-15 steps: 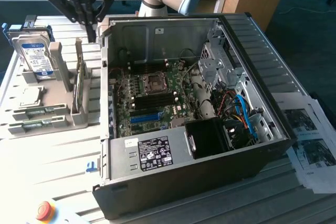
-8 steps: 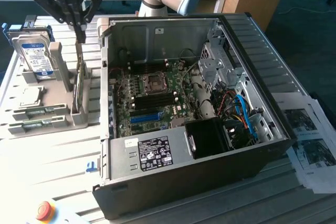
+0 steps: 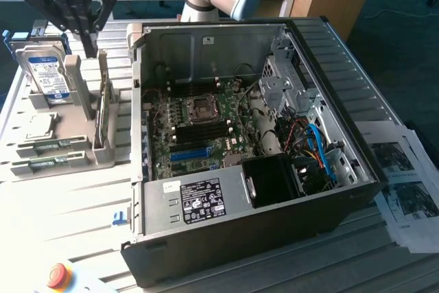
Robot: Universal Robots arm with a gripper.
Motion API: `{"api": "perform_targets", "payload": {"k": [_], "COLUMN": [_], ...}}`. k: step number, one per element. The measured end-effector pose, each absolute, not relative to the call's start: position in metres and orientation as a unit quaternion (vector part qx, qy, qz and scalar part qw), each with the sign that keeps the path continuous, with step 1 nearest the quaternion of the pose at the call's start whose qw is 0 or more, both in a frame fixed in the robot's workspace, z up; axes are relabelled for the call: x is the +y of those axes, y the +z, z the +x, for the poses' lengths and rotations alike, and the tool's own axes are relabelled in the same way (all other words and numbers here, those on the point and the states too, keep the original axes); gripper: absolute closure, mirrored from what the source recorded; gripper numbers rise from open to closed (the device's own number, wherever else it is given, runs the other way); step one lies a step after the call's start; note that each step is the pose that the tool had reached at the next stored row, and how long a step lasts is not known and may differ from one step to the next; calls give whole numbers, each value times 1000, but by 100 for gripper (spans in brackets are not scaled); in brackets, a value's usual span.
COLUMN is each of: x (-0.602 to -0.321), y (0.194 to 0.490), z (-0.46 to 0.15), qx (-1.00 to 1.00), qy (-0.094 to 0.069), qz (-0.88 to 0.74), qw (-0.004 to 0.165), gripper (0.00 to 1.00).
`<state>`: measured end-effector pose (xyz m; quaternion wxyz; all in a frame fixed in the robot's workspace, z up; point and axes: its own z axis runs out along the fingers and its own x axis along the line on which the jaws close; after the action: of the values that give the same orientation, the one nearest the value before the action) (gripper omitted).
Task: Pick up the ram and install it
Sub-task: 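Reach for the ram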
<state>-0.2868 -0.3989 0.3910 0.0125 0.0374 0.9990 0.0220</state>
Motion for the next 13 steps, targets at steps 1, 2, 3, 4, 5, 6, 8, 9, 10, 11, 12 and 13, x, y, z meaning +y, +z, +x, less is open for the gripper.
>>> {"api": "perform_targets", "payload": {"k": [1, 2, 3, 4, 5, 6, 8, 9, 10, 11, 12, 13], "x": [-399, -399, -399, -399, -399, -399, -399, -399, -399, -399, -399, -399], "y": [391, 391, 391, 391, 391, 391, 391, 391, 391, 391, 391, 391], "z": [-289, -292, -294, -297, -299, -302, -306, -309, -312, -314, -317, -319], "qx": [999, 999, 999, 999, 999, 999, 999, 999, 999, 999, 999, 999], "qy": [22, 22, 22, 22, 22, 22, 22, 22, 22, 22, 22, 22], "qz": [37, 37, 37, 37, 37, 37, 37, 37, 37, 37, 37, 37], "qw": [13, 13, 12, 12, 12, 12, 12, 12, 12, 12, 13, 13], "gripper": [90, 90, 90, 90, 90, 90, 90, 90, 90, 90, 90, 90]}}
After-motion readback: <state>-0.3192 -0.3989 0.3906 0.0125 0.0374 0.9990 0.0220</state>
